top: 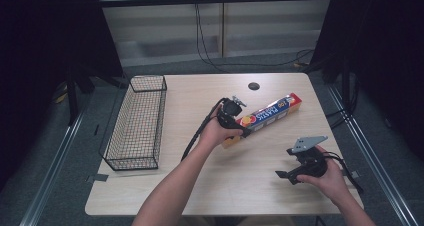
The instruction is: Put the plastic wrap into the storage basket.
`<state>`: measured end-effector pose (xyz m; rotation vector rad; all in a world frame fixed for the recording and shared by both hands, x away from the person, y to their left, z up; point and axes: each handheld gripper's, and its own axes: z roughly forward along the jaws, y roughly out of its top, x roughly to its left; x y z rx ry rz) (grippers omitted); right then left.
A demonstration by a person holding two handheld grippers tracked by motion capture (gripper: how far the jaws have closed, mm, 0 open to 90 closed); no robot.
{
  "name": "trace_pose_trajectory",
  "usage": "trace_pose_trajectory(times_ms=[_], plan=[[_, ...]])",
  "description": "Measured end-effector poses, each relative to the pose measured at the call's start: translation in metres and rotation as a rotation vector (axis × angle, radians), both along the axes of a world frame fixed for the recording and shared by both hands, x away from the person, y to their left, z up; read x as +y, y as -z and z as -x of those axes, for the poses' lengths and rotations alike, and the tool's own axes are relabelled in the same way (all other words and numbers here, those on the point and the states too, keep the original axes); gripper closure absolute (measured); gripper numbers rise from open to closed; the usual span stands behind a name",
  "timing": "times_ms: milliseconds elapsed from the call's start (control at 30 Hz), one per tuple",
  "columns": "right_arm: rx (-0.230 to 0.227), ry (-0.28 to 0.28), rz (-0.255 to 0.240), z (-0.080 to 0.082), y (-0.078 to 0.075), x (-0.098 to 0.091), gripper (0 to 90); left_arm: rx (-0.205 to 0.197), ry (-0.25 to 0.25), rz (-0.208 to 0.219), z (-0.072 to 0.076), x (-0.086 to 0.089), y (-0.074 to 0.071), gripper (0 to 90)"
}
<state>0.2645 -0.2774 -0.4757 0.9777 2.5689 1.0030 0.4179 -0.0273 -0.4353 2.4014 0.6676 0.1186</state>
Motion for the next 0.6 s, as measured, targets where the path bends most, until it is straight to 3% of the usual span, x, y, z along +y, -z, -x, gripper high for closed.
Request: trace_pose_trajectory(times_ms=[67,100,200,300,600], plan=[[0.003,-0.004,0.004,0.000,0.000,0.000,8.8,0.005,-0.017,0.011,-0.001,-0.004,0.001,9.4],[0.005,-0.005,0.003,0.000,0.000,0.000,8.8,0.000,0.000,-0.001,-0.003,-0.006,0.000,9.4],[0.005,-0.006,-0.002,-0.001,0.000,0.000,8.8,0.009,-0.025,0.035,-0.007,-0.012,0.001,9.5],[0.005,-0.006,-0.006,-0.001,-0.001,0.000,8.9,0.019,-0.028,0.032,-0.010,-0.015,0.004,10.1],[0.003,-0.017,-0.001,0.001,0.000,0.000,9.5,-0.008,-0.037,0.012,-0.019,-0.019,0.016,13.7]])
